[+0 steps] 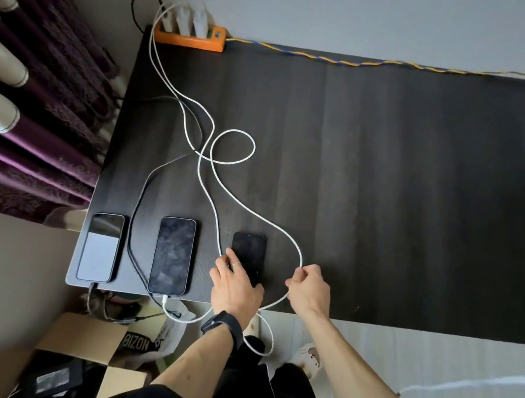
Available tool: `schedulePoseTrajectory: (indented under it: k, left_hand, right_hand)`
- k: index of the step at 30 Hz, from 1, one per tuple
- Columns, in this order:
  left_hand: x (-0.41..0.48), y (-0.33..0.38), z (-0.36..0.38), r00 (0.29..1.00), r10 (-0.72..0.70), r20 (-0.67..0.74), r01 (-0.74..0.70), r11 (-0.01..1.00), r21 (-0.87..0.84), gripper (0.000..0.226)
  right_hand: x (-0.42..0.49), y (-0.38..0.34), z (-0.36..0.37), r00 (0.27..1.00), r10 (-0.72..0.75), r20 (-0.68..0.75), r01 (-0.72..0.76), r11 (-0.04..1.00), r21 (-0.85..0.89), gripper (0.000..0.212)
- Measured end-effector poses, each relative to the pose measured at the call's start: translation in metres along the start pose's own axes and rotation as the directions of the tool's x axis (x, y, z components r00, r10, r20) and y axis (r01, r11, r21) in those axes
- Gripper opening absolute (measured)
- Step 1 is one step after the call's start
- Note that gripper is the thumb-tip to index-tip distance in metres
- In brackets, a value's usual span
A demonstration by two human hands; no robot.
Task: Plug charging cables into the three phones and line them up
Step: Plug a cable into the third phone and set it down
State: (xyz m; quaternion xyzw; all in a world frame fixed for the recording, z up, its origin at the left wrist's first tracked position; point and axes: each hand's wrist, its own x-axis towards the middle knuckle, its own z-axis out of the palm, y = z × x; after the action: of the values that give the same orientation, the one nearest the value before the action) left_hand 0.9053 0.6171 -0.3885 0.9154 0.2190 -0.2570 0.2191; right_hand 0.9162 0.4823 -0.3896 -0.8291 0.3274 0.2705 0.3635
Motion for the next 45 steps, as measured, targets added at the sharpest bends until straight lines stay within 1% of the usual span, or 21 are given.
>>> schedulePoseTrajectory:
  k: [3,7,10,13,15,16,18,20,24,26,33,38,40,42,45]
  left_hand:
    - [0.003,0.001,-0.002,1.0,0.0,-0.012,0.0,1.0,0.002,0.097]
    - [0.002,-0.003,-0.002,1.0,0.008,-0.007,-0.008,0.999,0.046,0.094]
    - [0.002,-0.006,-0.001,1.0,0.002,-0.006,-0.002,0.997,0.079,0.094]
    - [0.002,-0.006,-0.001,1.0,0.0,-0.006,0.001,0.997,0.079,0.094]
    - [0.001,-0.005,-0.001,1.0,-0.006,-0.01,0.007,0.997,0.081,0.094]
    - [0.0,-0.005,-0.001,1.0,-0.01,-0.013,0.011,0.997,0.08,0.093]
    - [0.0,-0.004,-0.002,1.0,-0.019,-0.015,0.02,0.997,0.075,0.093]
    - [-0.001,-0.004,-0.002,0.999,-0.026,-0.02,0.028,0.997,0.069,0.093]
    - [-0.002,-0.008,-0.002,1.0,-0.001,-0.013,0.002,0.999,0.049,0.093]
    - [-0.003,-0.009,-0.002,1.0,0.011,-0.001,-0.011,0.999,0.045,0.092]
    - [0.001,-0.008,-0.003,0.999,0.039,0.002,-0.039,0.997,0.066,0.09]
    - [0.001,-0.013,-0.003,0.999,0.044,0.021,-0.046,0.995,0.085,0.089]
    - [0.004,-0.013,-0.007,0.999,0.044,-0.014,-0.042,0.994,0.104,0.084]
    - [0.006,-0.007,-0.01,0.993,0.066,-0.093,-0.058,0.995,0.078,0.074]
    - [0.007,0.016,-0.013,0.952,0.191,-0.238,-0.184,0.982,0.05,0.066]
  right_hand:
    - [0.003,-0.005,-0.018,0.993,-0.009,-0.119,-0.002,0.996,-0.093,0.017]
    - [0.012,0.006,-0.02,0.985,-0.064,-0.161,0.034,0.982,-0.184,0.018]
    - [0.01,0.014,-0.015,0.971,-0.194,-0.138,0.147,0.944,-0.295,0.022]
    - [0.003,0.022,-0.011,0.946,-0.313,-0.086,0.252,0.876,-0.412,0.052]
    - [0.001,0.028,-0.009,0.918,-0.392,-0.052,0.318,0.81,-0.492,0.066]
    - [0.002,0.033,-0.007,0.902,-0.431,-0.03,0.35,0.769,-0.535,0.07]
    - [0.003,0.04,-0.006,0.878,-0.479,0.017,0.389,0.692,-0.608,0.068]
    - [0.003,0.044,-0.008,0.876,-0.479,0.053,0.392,0.645,-0.656,0.065]
    - [0.0,0.042,-0.008,0.879,-0.461,0.12,0.42,0.631,-0.652,0.076]
    - [-0.002,0.038,-0.007,0.886,-0.442,0.14,0.422,0.643,-0.64,0.077]
    - [-0.002,0.039,-0.012,0.876,-0.453,0.164,0.45,0.646,-0.616,0.072]
    - [-0.002,0.04,-0.019,0.862,-0.453,0.227,0.497,0.673,-0.547,0.064]
    - [-0.003,0.039,-0.026,0.857,-0.451,0.251,0.513,0.694,-0.505,0.061]
    - [-0.003,0.039,-0.034,0.854,-0.457,0.249,0.519,0.722,-0.458,0.059]
    - [-0.003,0.044,-0.053,0.857,-0.478,0.191,0.513,0.761,-0.397,0.058]
